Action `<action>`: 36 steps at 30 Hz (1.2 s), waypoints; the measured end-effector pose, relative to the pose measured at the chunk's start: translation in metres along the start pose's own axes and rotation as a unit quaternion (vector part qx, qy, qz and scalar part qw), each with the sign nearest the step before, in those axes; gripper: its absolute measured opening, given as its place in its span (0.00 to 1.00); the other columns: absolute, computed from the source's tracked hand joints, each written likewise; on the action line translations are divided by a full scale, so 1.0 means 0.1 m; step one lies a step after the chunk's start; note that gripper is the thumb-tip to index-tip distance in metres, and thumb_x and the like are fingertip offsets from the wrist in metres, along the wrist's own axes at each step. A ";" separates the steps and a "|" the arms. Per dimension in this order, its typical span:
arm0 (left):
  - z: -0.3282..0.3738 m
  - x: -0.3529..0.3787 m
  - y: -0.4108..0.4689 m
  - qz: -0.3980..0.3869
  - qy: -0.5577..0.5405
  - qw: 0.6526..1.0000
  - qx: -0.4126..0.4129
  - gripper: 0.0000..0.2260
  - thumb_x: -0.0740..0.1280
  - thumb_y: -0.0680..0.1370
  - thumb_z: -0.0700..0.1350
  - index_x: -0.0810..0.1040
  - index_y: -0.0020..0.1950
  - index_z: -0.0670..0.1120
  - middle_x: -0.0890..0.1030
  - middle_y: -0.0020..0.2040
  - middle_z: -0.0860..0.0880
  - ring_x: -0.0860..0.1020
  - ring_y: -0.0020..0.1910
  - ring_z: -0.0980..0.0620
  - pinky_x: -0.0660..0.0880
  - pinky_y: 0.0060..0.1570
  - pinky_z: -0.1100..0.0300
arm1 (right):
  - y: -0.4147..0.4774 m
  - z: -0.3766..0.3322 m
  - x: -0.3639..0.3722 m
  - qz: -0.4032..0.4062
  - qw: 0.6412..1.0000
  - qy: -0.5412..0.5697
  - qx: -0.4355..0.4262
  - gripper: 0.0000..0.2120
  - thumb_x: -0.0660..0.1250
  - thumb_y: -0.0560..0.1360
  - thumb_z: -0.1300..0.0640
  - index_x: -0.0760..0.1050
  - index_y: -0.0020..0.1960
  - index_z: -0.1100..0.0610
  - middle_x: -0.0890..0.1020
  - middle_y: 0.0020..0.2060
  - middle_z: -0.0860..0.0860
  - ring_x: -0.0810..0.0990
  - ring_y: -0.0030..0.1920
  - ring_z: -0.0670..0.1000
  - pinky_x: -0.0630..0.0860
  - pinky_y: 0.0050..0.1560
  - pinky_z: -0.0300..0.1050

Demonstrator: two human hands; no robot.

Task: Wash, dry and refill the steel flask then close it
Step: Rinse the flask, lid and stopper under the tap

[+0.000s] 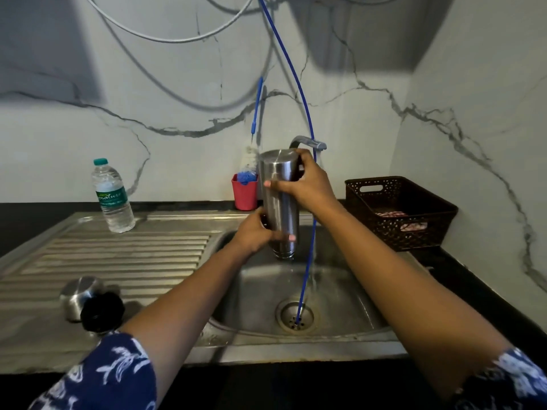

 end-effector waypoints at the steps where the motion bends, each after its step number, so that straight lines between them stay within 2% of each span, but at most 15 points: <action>1: 0.03 0.01 -0.03 -0.007 0.007 1.000 0.002 0.32 0.82 0.60 0.43 0.74 0.62 0.44 0.81 0.55 0.48 0.80 0.52 0.51 0.78 0.47 0.60 | -0.01 -0.01 0.01 0.002 1.000 0.004 -0.003 0.34 0.79 0.62 0.51 0.67 0.63 0.51 0.76 0.50 0.44 0.76 0.48 0.44 0.74 0.50 0.38; 4: -0.07 0.08 -0.07 -0.043 0.040 0.998 -0.032 0.28 0.81 0.62 0.42 0.75 0.59 0.45 0.81 0.53 0.48 0.79 0.45 0.54 0.72 0.36 0.67 | -0.04 0.13 0.10 -0.031 0.998 -0.004 0.045 0.33 0.79 0.62 0.52 0.68 0.62 0.53 0.78 0.52 0.48 0.78 0.51 0.50 0.77 0.53 0.45; 6: -0.08 0.02 -0.11 -0.023 0.016 0.998 -0.047 0.26 0.80 0.64 0.41 0.74 0.58 0.47 0.81 0.51 0.49 0.77 0.43 0.56 0.71 0.33 0.65 | -0.04 0.09 0.05 -0.006 1.000 0.000 0.030 0.34 0.79 0.62 0.52 0.67 0.63 0.52 0.77 0.53 0.48 0.77 0.51 0.48 0.76 0.52 0.44; 9: -0.12 -0.02 -0.07 -0.032 0.055 0.996 -0.060 0.28 0.81 0.62 0.41 0.75 0.59 0.41 0.81 0.51 0.48 0.79 0.46 0.52 0.77 0.39 0.58 | -0.07 0.14 0.10 -0.019 0.998 -0.005 0.056 0.36 0.78 0.63 0.52 0.66 0.66 0.54 0.76 0.54 0.48 0.77 0.52 0.49 0.76 0.53 0.45; 12: -0.04 -0.10 -0.15 -0.022 0.053 0.996 -0.069 0.26 0.80 0.63 0.40 0.75 0.58 0.45 0.79 0.49 0.49 0.77 0.43 0.53 0.73 0.34 0.62 | -0.08 0.06 0.15 -0.005 0.999 -0.032 0.033 0.33 0.78 0.63 0.52 0.67 0.63 0.53 0.75 0.51 0.45 0.75 0.48 0.46 0.75 0.51 0.42; 13: -0.03 -0.12 -0.15 -0.030 0.059 0.995 -0.069 0.27 0.80 0.62 0.39 0.76 0.59 0.44 0.79 0.49 0.49 0.77 0.44 0.52 0.74 0.34 0.62 | -0.05 0.06 0.19 -0.013 0.999 -0.021 0.046 0.31 0.78 0.63 0.52 0.67 0.60 0.52 0.76 0.51 0.46 0.76 0.48 0.47 0.76 0.51 0.44; 15: 0.04 -0.19 -0.19 -0.045 0.041 0.996 -0.060 0.26 0.79 0.62 0.35 0.77 0.59 0.39 0.80 0.49 0.47 0.79 0.47 0.49 0.78 0.42 0.59 | 0.01 -0.04 0.26 -0.026 0.998 -0.017 0.051 0.29 0.79 0.62 0.50 0.69 0.57 0.52 0.77 0.50 0.48 0.78 0.49 0.49 0.77 0.49 0.45; 16: 0.12 -0.30 -0.20 -0.042 0.027 0.997 -0.052 0.25 0.79 0.63 0.34 0.77 0.59 0.39 0.81 0.48 0.47 0.79 0.48 0.48 0.79 0.44 0.59 | 0.06 -0.19 0.30 -0.027 0.999 -0.025 0.029 0.30 0.79 0.62 0.49 0.69 0.58 0.53 0.77 0.49 0.47 0.77 0.49 0.48 0.75 0.48 0.43; 19: 0.43 -0.83 -0.26 -0.007 0.038 0.999 -0.015 0.22 0.79 0.64 0.38 0.76 0.55 0.46 0.80 0.46 0.51 0.79 0.43 0.55 0.76 0.33 0.68 | 0.20 -0.79 0.43 -0.034 0.999 0.004 -0.030 0.33 0.79 0.61 0.47 0.70 0.60 0.54 0.77 0.51 0.47 0.77 0.51 0.48 0.75 0.51 0.43; 21: 0.60 -1.31 -0.33 0.027 0.047 0.998 0.008 0.24 0.80 0.63 0.41 0.77 0.56 0.47 0.81 0.48 0.51 0.80 0.46 0.54 0.77 0.39 0.67 | 0.32 -1.19 0.61 -0.050 0.997 0.036 -0.050 0.32 0.79 0.60 0.48 0.70 0.59 0.54 0.77 0.51 0.48 0.76 0.51 0.48 0.76 0.51 0.44; 24: 0.59 -2.11 -0.50 0.092 0.071 0.993 0.006 0.27 0.81 0.62 0.44 0.76 0.58 0.47 0.81 0.50 0.51 0.79 0.48 0.52 0.78 0.47 0.58 | 0.46 -1.65 1.04 -0.109 0.988 0.090 -0.055 0.31 0.79 0.61 0.51 0.69 0.59 0.54 0.77 0.53 0.50 0.76 0.54 0.50 0.78 0.48 0.46; 26: 0.46 -2.61 -0.67 0.135 0.082 0.987 -0.005 0.33 0.82 0.57 0.47 0.76 0.60 0.47 0.82 0.50 0.50 0.80 0.49 0.51 0.79 0.49 0.53 | 0.46 -1.86 1.42 -0.163 0.977 0.128 -0.053 0.29 0.79 0.62 0.54 0.68 0.58 0.55 0.77 0.54 0.52 0.76 0.55 0.52 0.79 0.52 0.52; 29: 0.12 -3.10 -0.92 0.166 0.080 0.982 -0.029 0.33 0.82 0.58 0.45 0.75 0.61 0.45 0.81 0.51 0.49 0.80 0.50 0.49 0.79 0.46 0.55 | 0.33 -2.06 2.03 -0.231 0.961 0.143 -0.059 0.28 0.78 0.64 0.59 0.69 0.58 0.57 0.77 0.53 0.53 0.77 0.55 0.53 0.78 0.54 0.54; 32: -0.33 -3.36 -1.12 0.187 0.049 0.979 -0.065 0.33 0.82 0.60 0.42 0.75 0.62 0.44 0.81 0.52 0.48 0.80 0.52 0.48 0.79 0.44 0.56 | 0.19 -2.09 2.62 -0.271 0.950 0.140 -0.063 0.32 0.79 0.63 0.60 0.68 0.63 0.58 0.76 0.54 0.51 0.76 0.55 0.52 0.77 0.57 0.53; 36: -0.78 -3.49 -1.28 0.204 0.010 0.973 -0.105 0.30 0.81 0.60 0.38 0.75 0.60 0.45 0.81 0.51 0.48 0.80 0.51 0.48 0.79 0.42 0.57 | 0.08 -2.00 3.14 -0.305 0.944 0.113 -0.059 0.38 0.79 0.63 0.58 0.64 0.68 0.56 0.73 0.62 0.55 0.74 0.60 0.55 0.75 0.60 0.54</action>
Point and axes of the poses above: each hand's wrist, its own y-axis towards the middle knuckle, its own x-axis out of the palm, z = x × y, the point moved 10 cm from there along y, towards the middle knuckle
